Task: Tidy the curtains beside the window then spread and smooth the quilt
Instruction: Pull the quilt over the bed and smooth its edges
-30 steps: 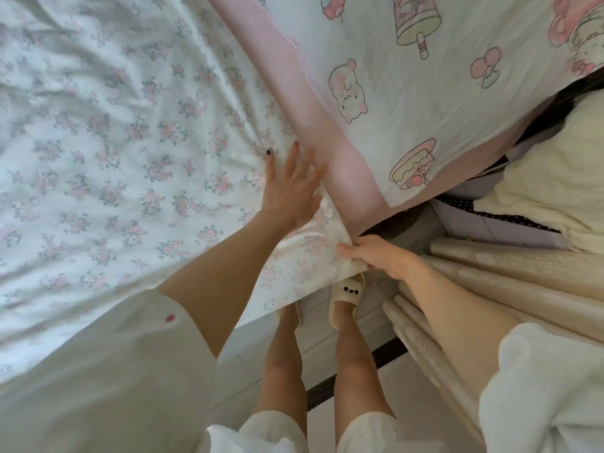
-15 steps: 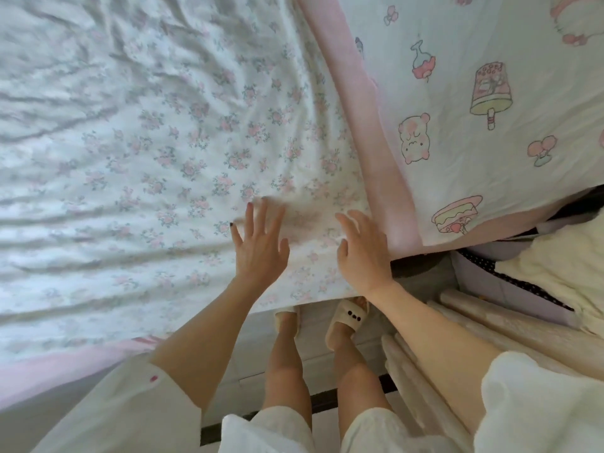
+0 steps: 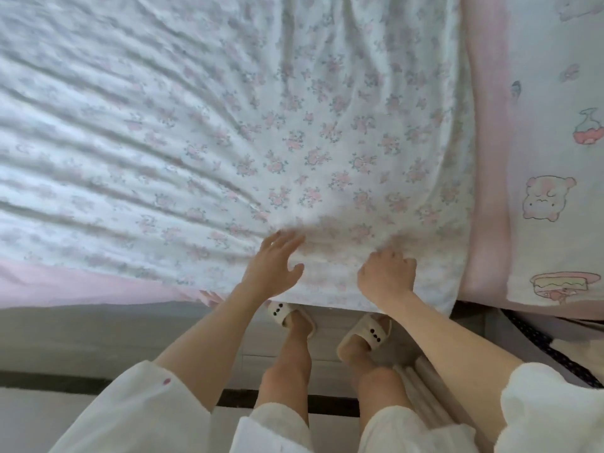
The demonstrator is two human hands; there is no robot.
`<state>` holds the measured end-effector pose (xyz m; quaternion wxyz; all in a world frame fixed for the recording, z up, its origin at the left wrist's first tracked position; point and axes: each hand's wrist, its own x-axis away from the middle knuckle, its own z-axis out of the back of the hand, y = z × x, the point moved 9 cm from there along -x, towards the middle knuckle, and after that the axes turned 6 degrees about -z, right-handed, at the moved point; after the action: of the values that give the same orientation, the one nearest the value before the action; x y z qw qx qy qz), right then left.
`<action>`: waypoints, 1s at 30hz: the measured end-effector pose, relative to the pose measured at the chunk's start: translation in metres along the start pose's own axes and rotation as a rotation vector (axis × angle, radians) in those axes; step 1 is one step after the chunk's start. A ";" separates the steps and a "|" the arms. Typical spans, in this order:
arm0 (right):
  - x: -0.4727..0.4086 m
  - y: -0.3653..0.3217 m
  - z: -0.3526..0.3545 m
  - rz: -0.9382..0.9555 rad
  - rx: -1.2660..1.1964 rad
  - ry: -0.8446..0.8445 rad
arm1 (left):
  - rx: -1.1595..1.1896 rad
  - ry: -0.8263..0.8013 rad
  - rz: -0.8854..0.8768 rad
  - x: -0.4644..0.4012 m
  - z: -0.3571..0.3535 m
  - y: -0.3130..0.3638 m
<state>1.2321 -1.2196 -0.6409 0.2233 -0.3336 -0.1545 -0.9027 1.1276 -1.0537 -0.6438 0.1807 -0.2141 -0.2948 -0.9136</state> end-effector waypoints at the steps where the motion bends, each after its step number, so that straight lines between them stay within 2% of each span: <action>1: 0.001 -0.018 0.015 0.034 -0.023 0.089 | 0.055 0.080 0.013 0.001 0.013 -0.007; 4: 0.006 -0.095 0.045 0.227 -0.127 0.236 | 0.147 0.370 0.167 0.019 0.059 -0.065; 9: 0.015 -0.232 0.065 0.553 -0.159 0.210 | 0.352 0.613 0.822 0.090 0.093 -0.218; 12: 0.018 -0.303 0.051 0.668 -0.031 0.054 | 0.663 0.797 1.169 0.140 0.095 -0.286; 15: 0.015 -0.320 0.031 0.650 0.154 -0.086 | 1.154 0.891 1.331 0.155 0.071 -0.312; 17: 0.014 -0.330 0.032 0.634 0.216 -0.111 | 1.567 0.967 1.327 0.154 0.056 -0.321; 19: 0.013 -0.337 0.046 0.608 0.194 -0.086 | 1.739 0.981 1.292 0.155 0.054 -0.324; 23: 0.010 -0.351 0.073 0.551 0.159 -0.015 | 1.783 0.891 1.263 0.158 0.057 -0.330; 25: 0.013 -0.367 0.086 0.603 0.168 0.100 | 1.815 0.894 1.211 0.157 0.064 -0.337; 27: 0.020 -0.386 0.098 0.702 0.157 0.217 | 1.835 0.937 1.175 0.152 0.070 -0.343; 30: 0.024 -0.409 0.107 0.832 0.116 0.257 | 1.816 1.077 1.192 0.149 0.082 -0.353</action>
<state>1.0658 -0.8324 -0.5993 0.6036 -0.2394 -0.0282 -0.7600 0.8640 -0.7655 -0.6719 0.7567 0.2959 -0.5706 -0.1198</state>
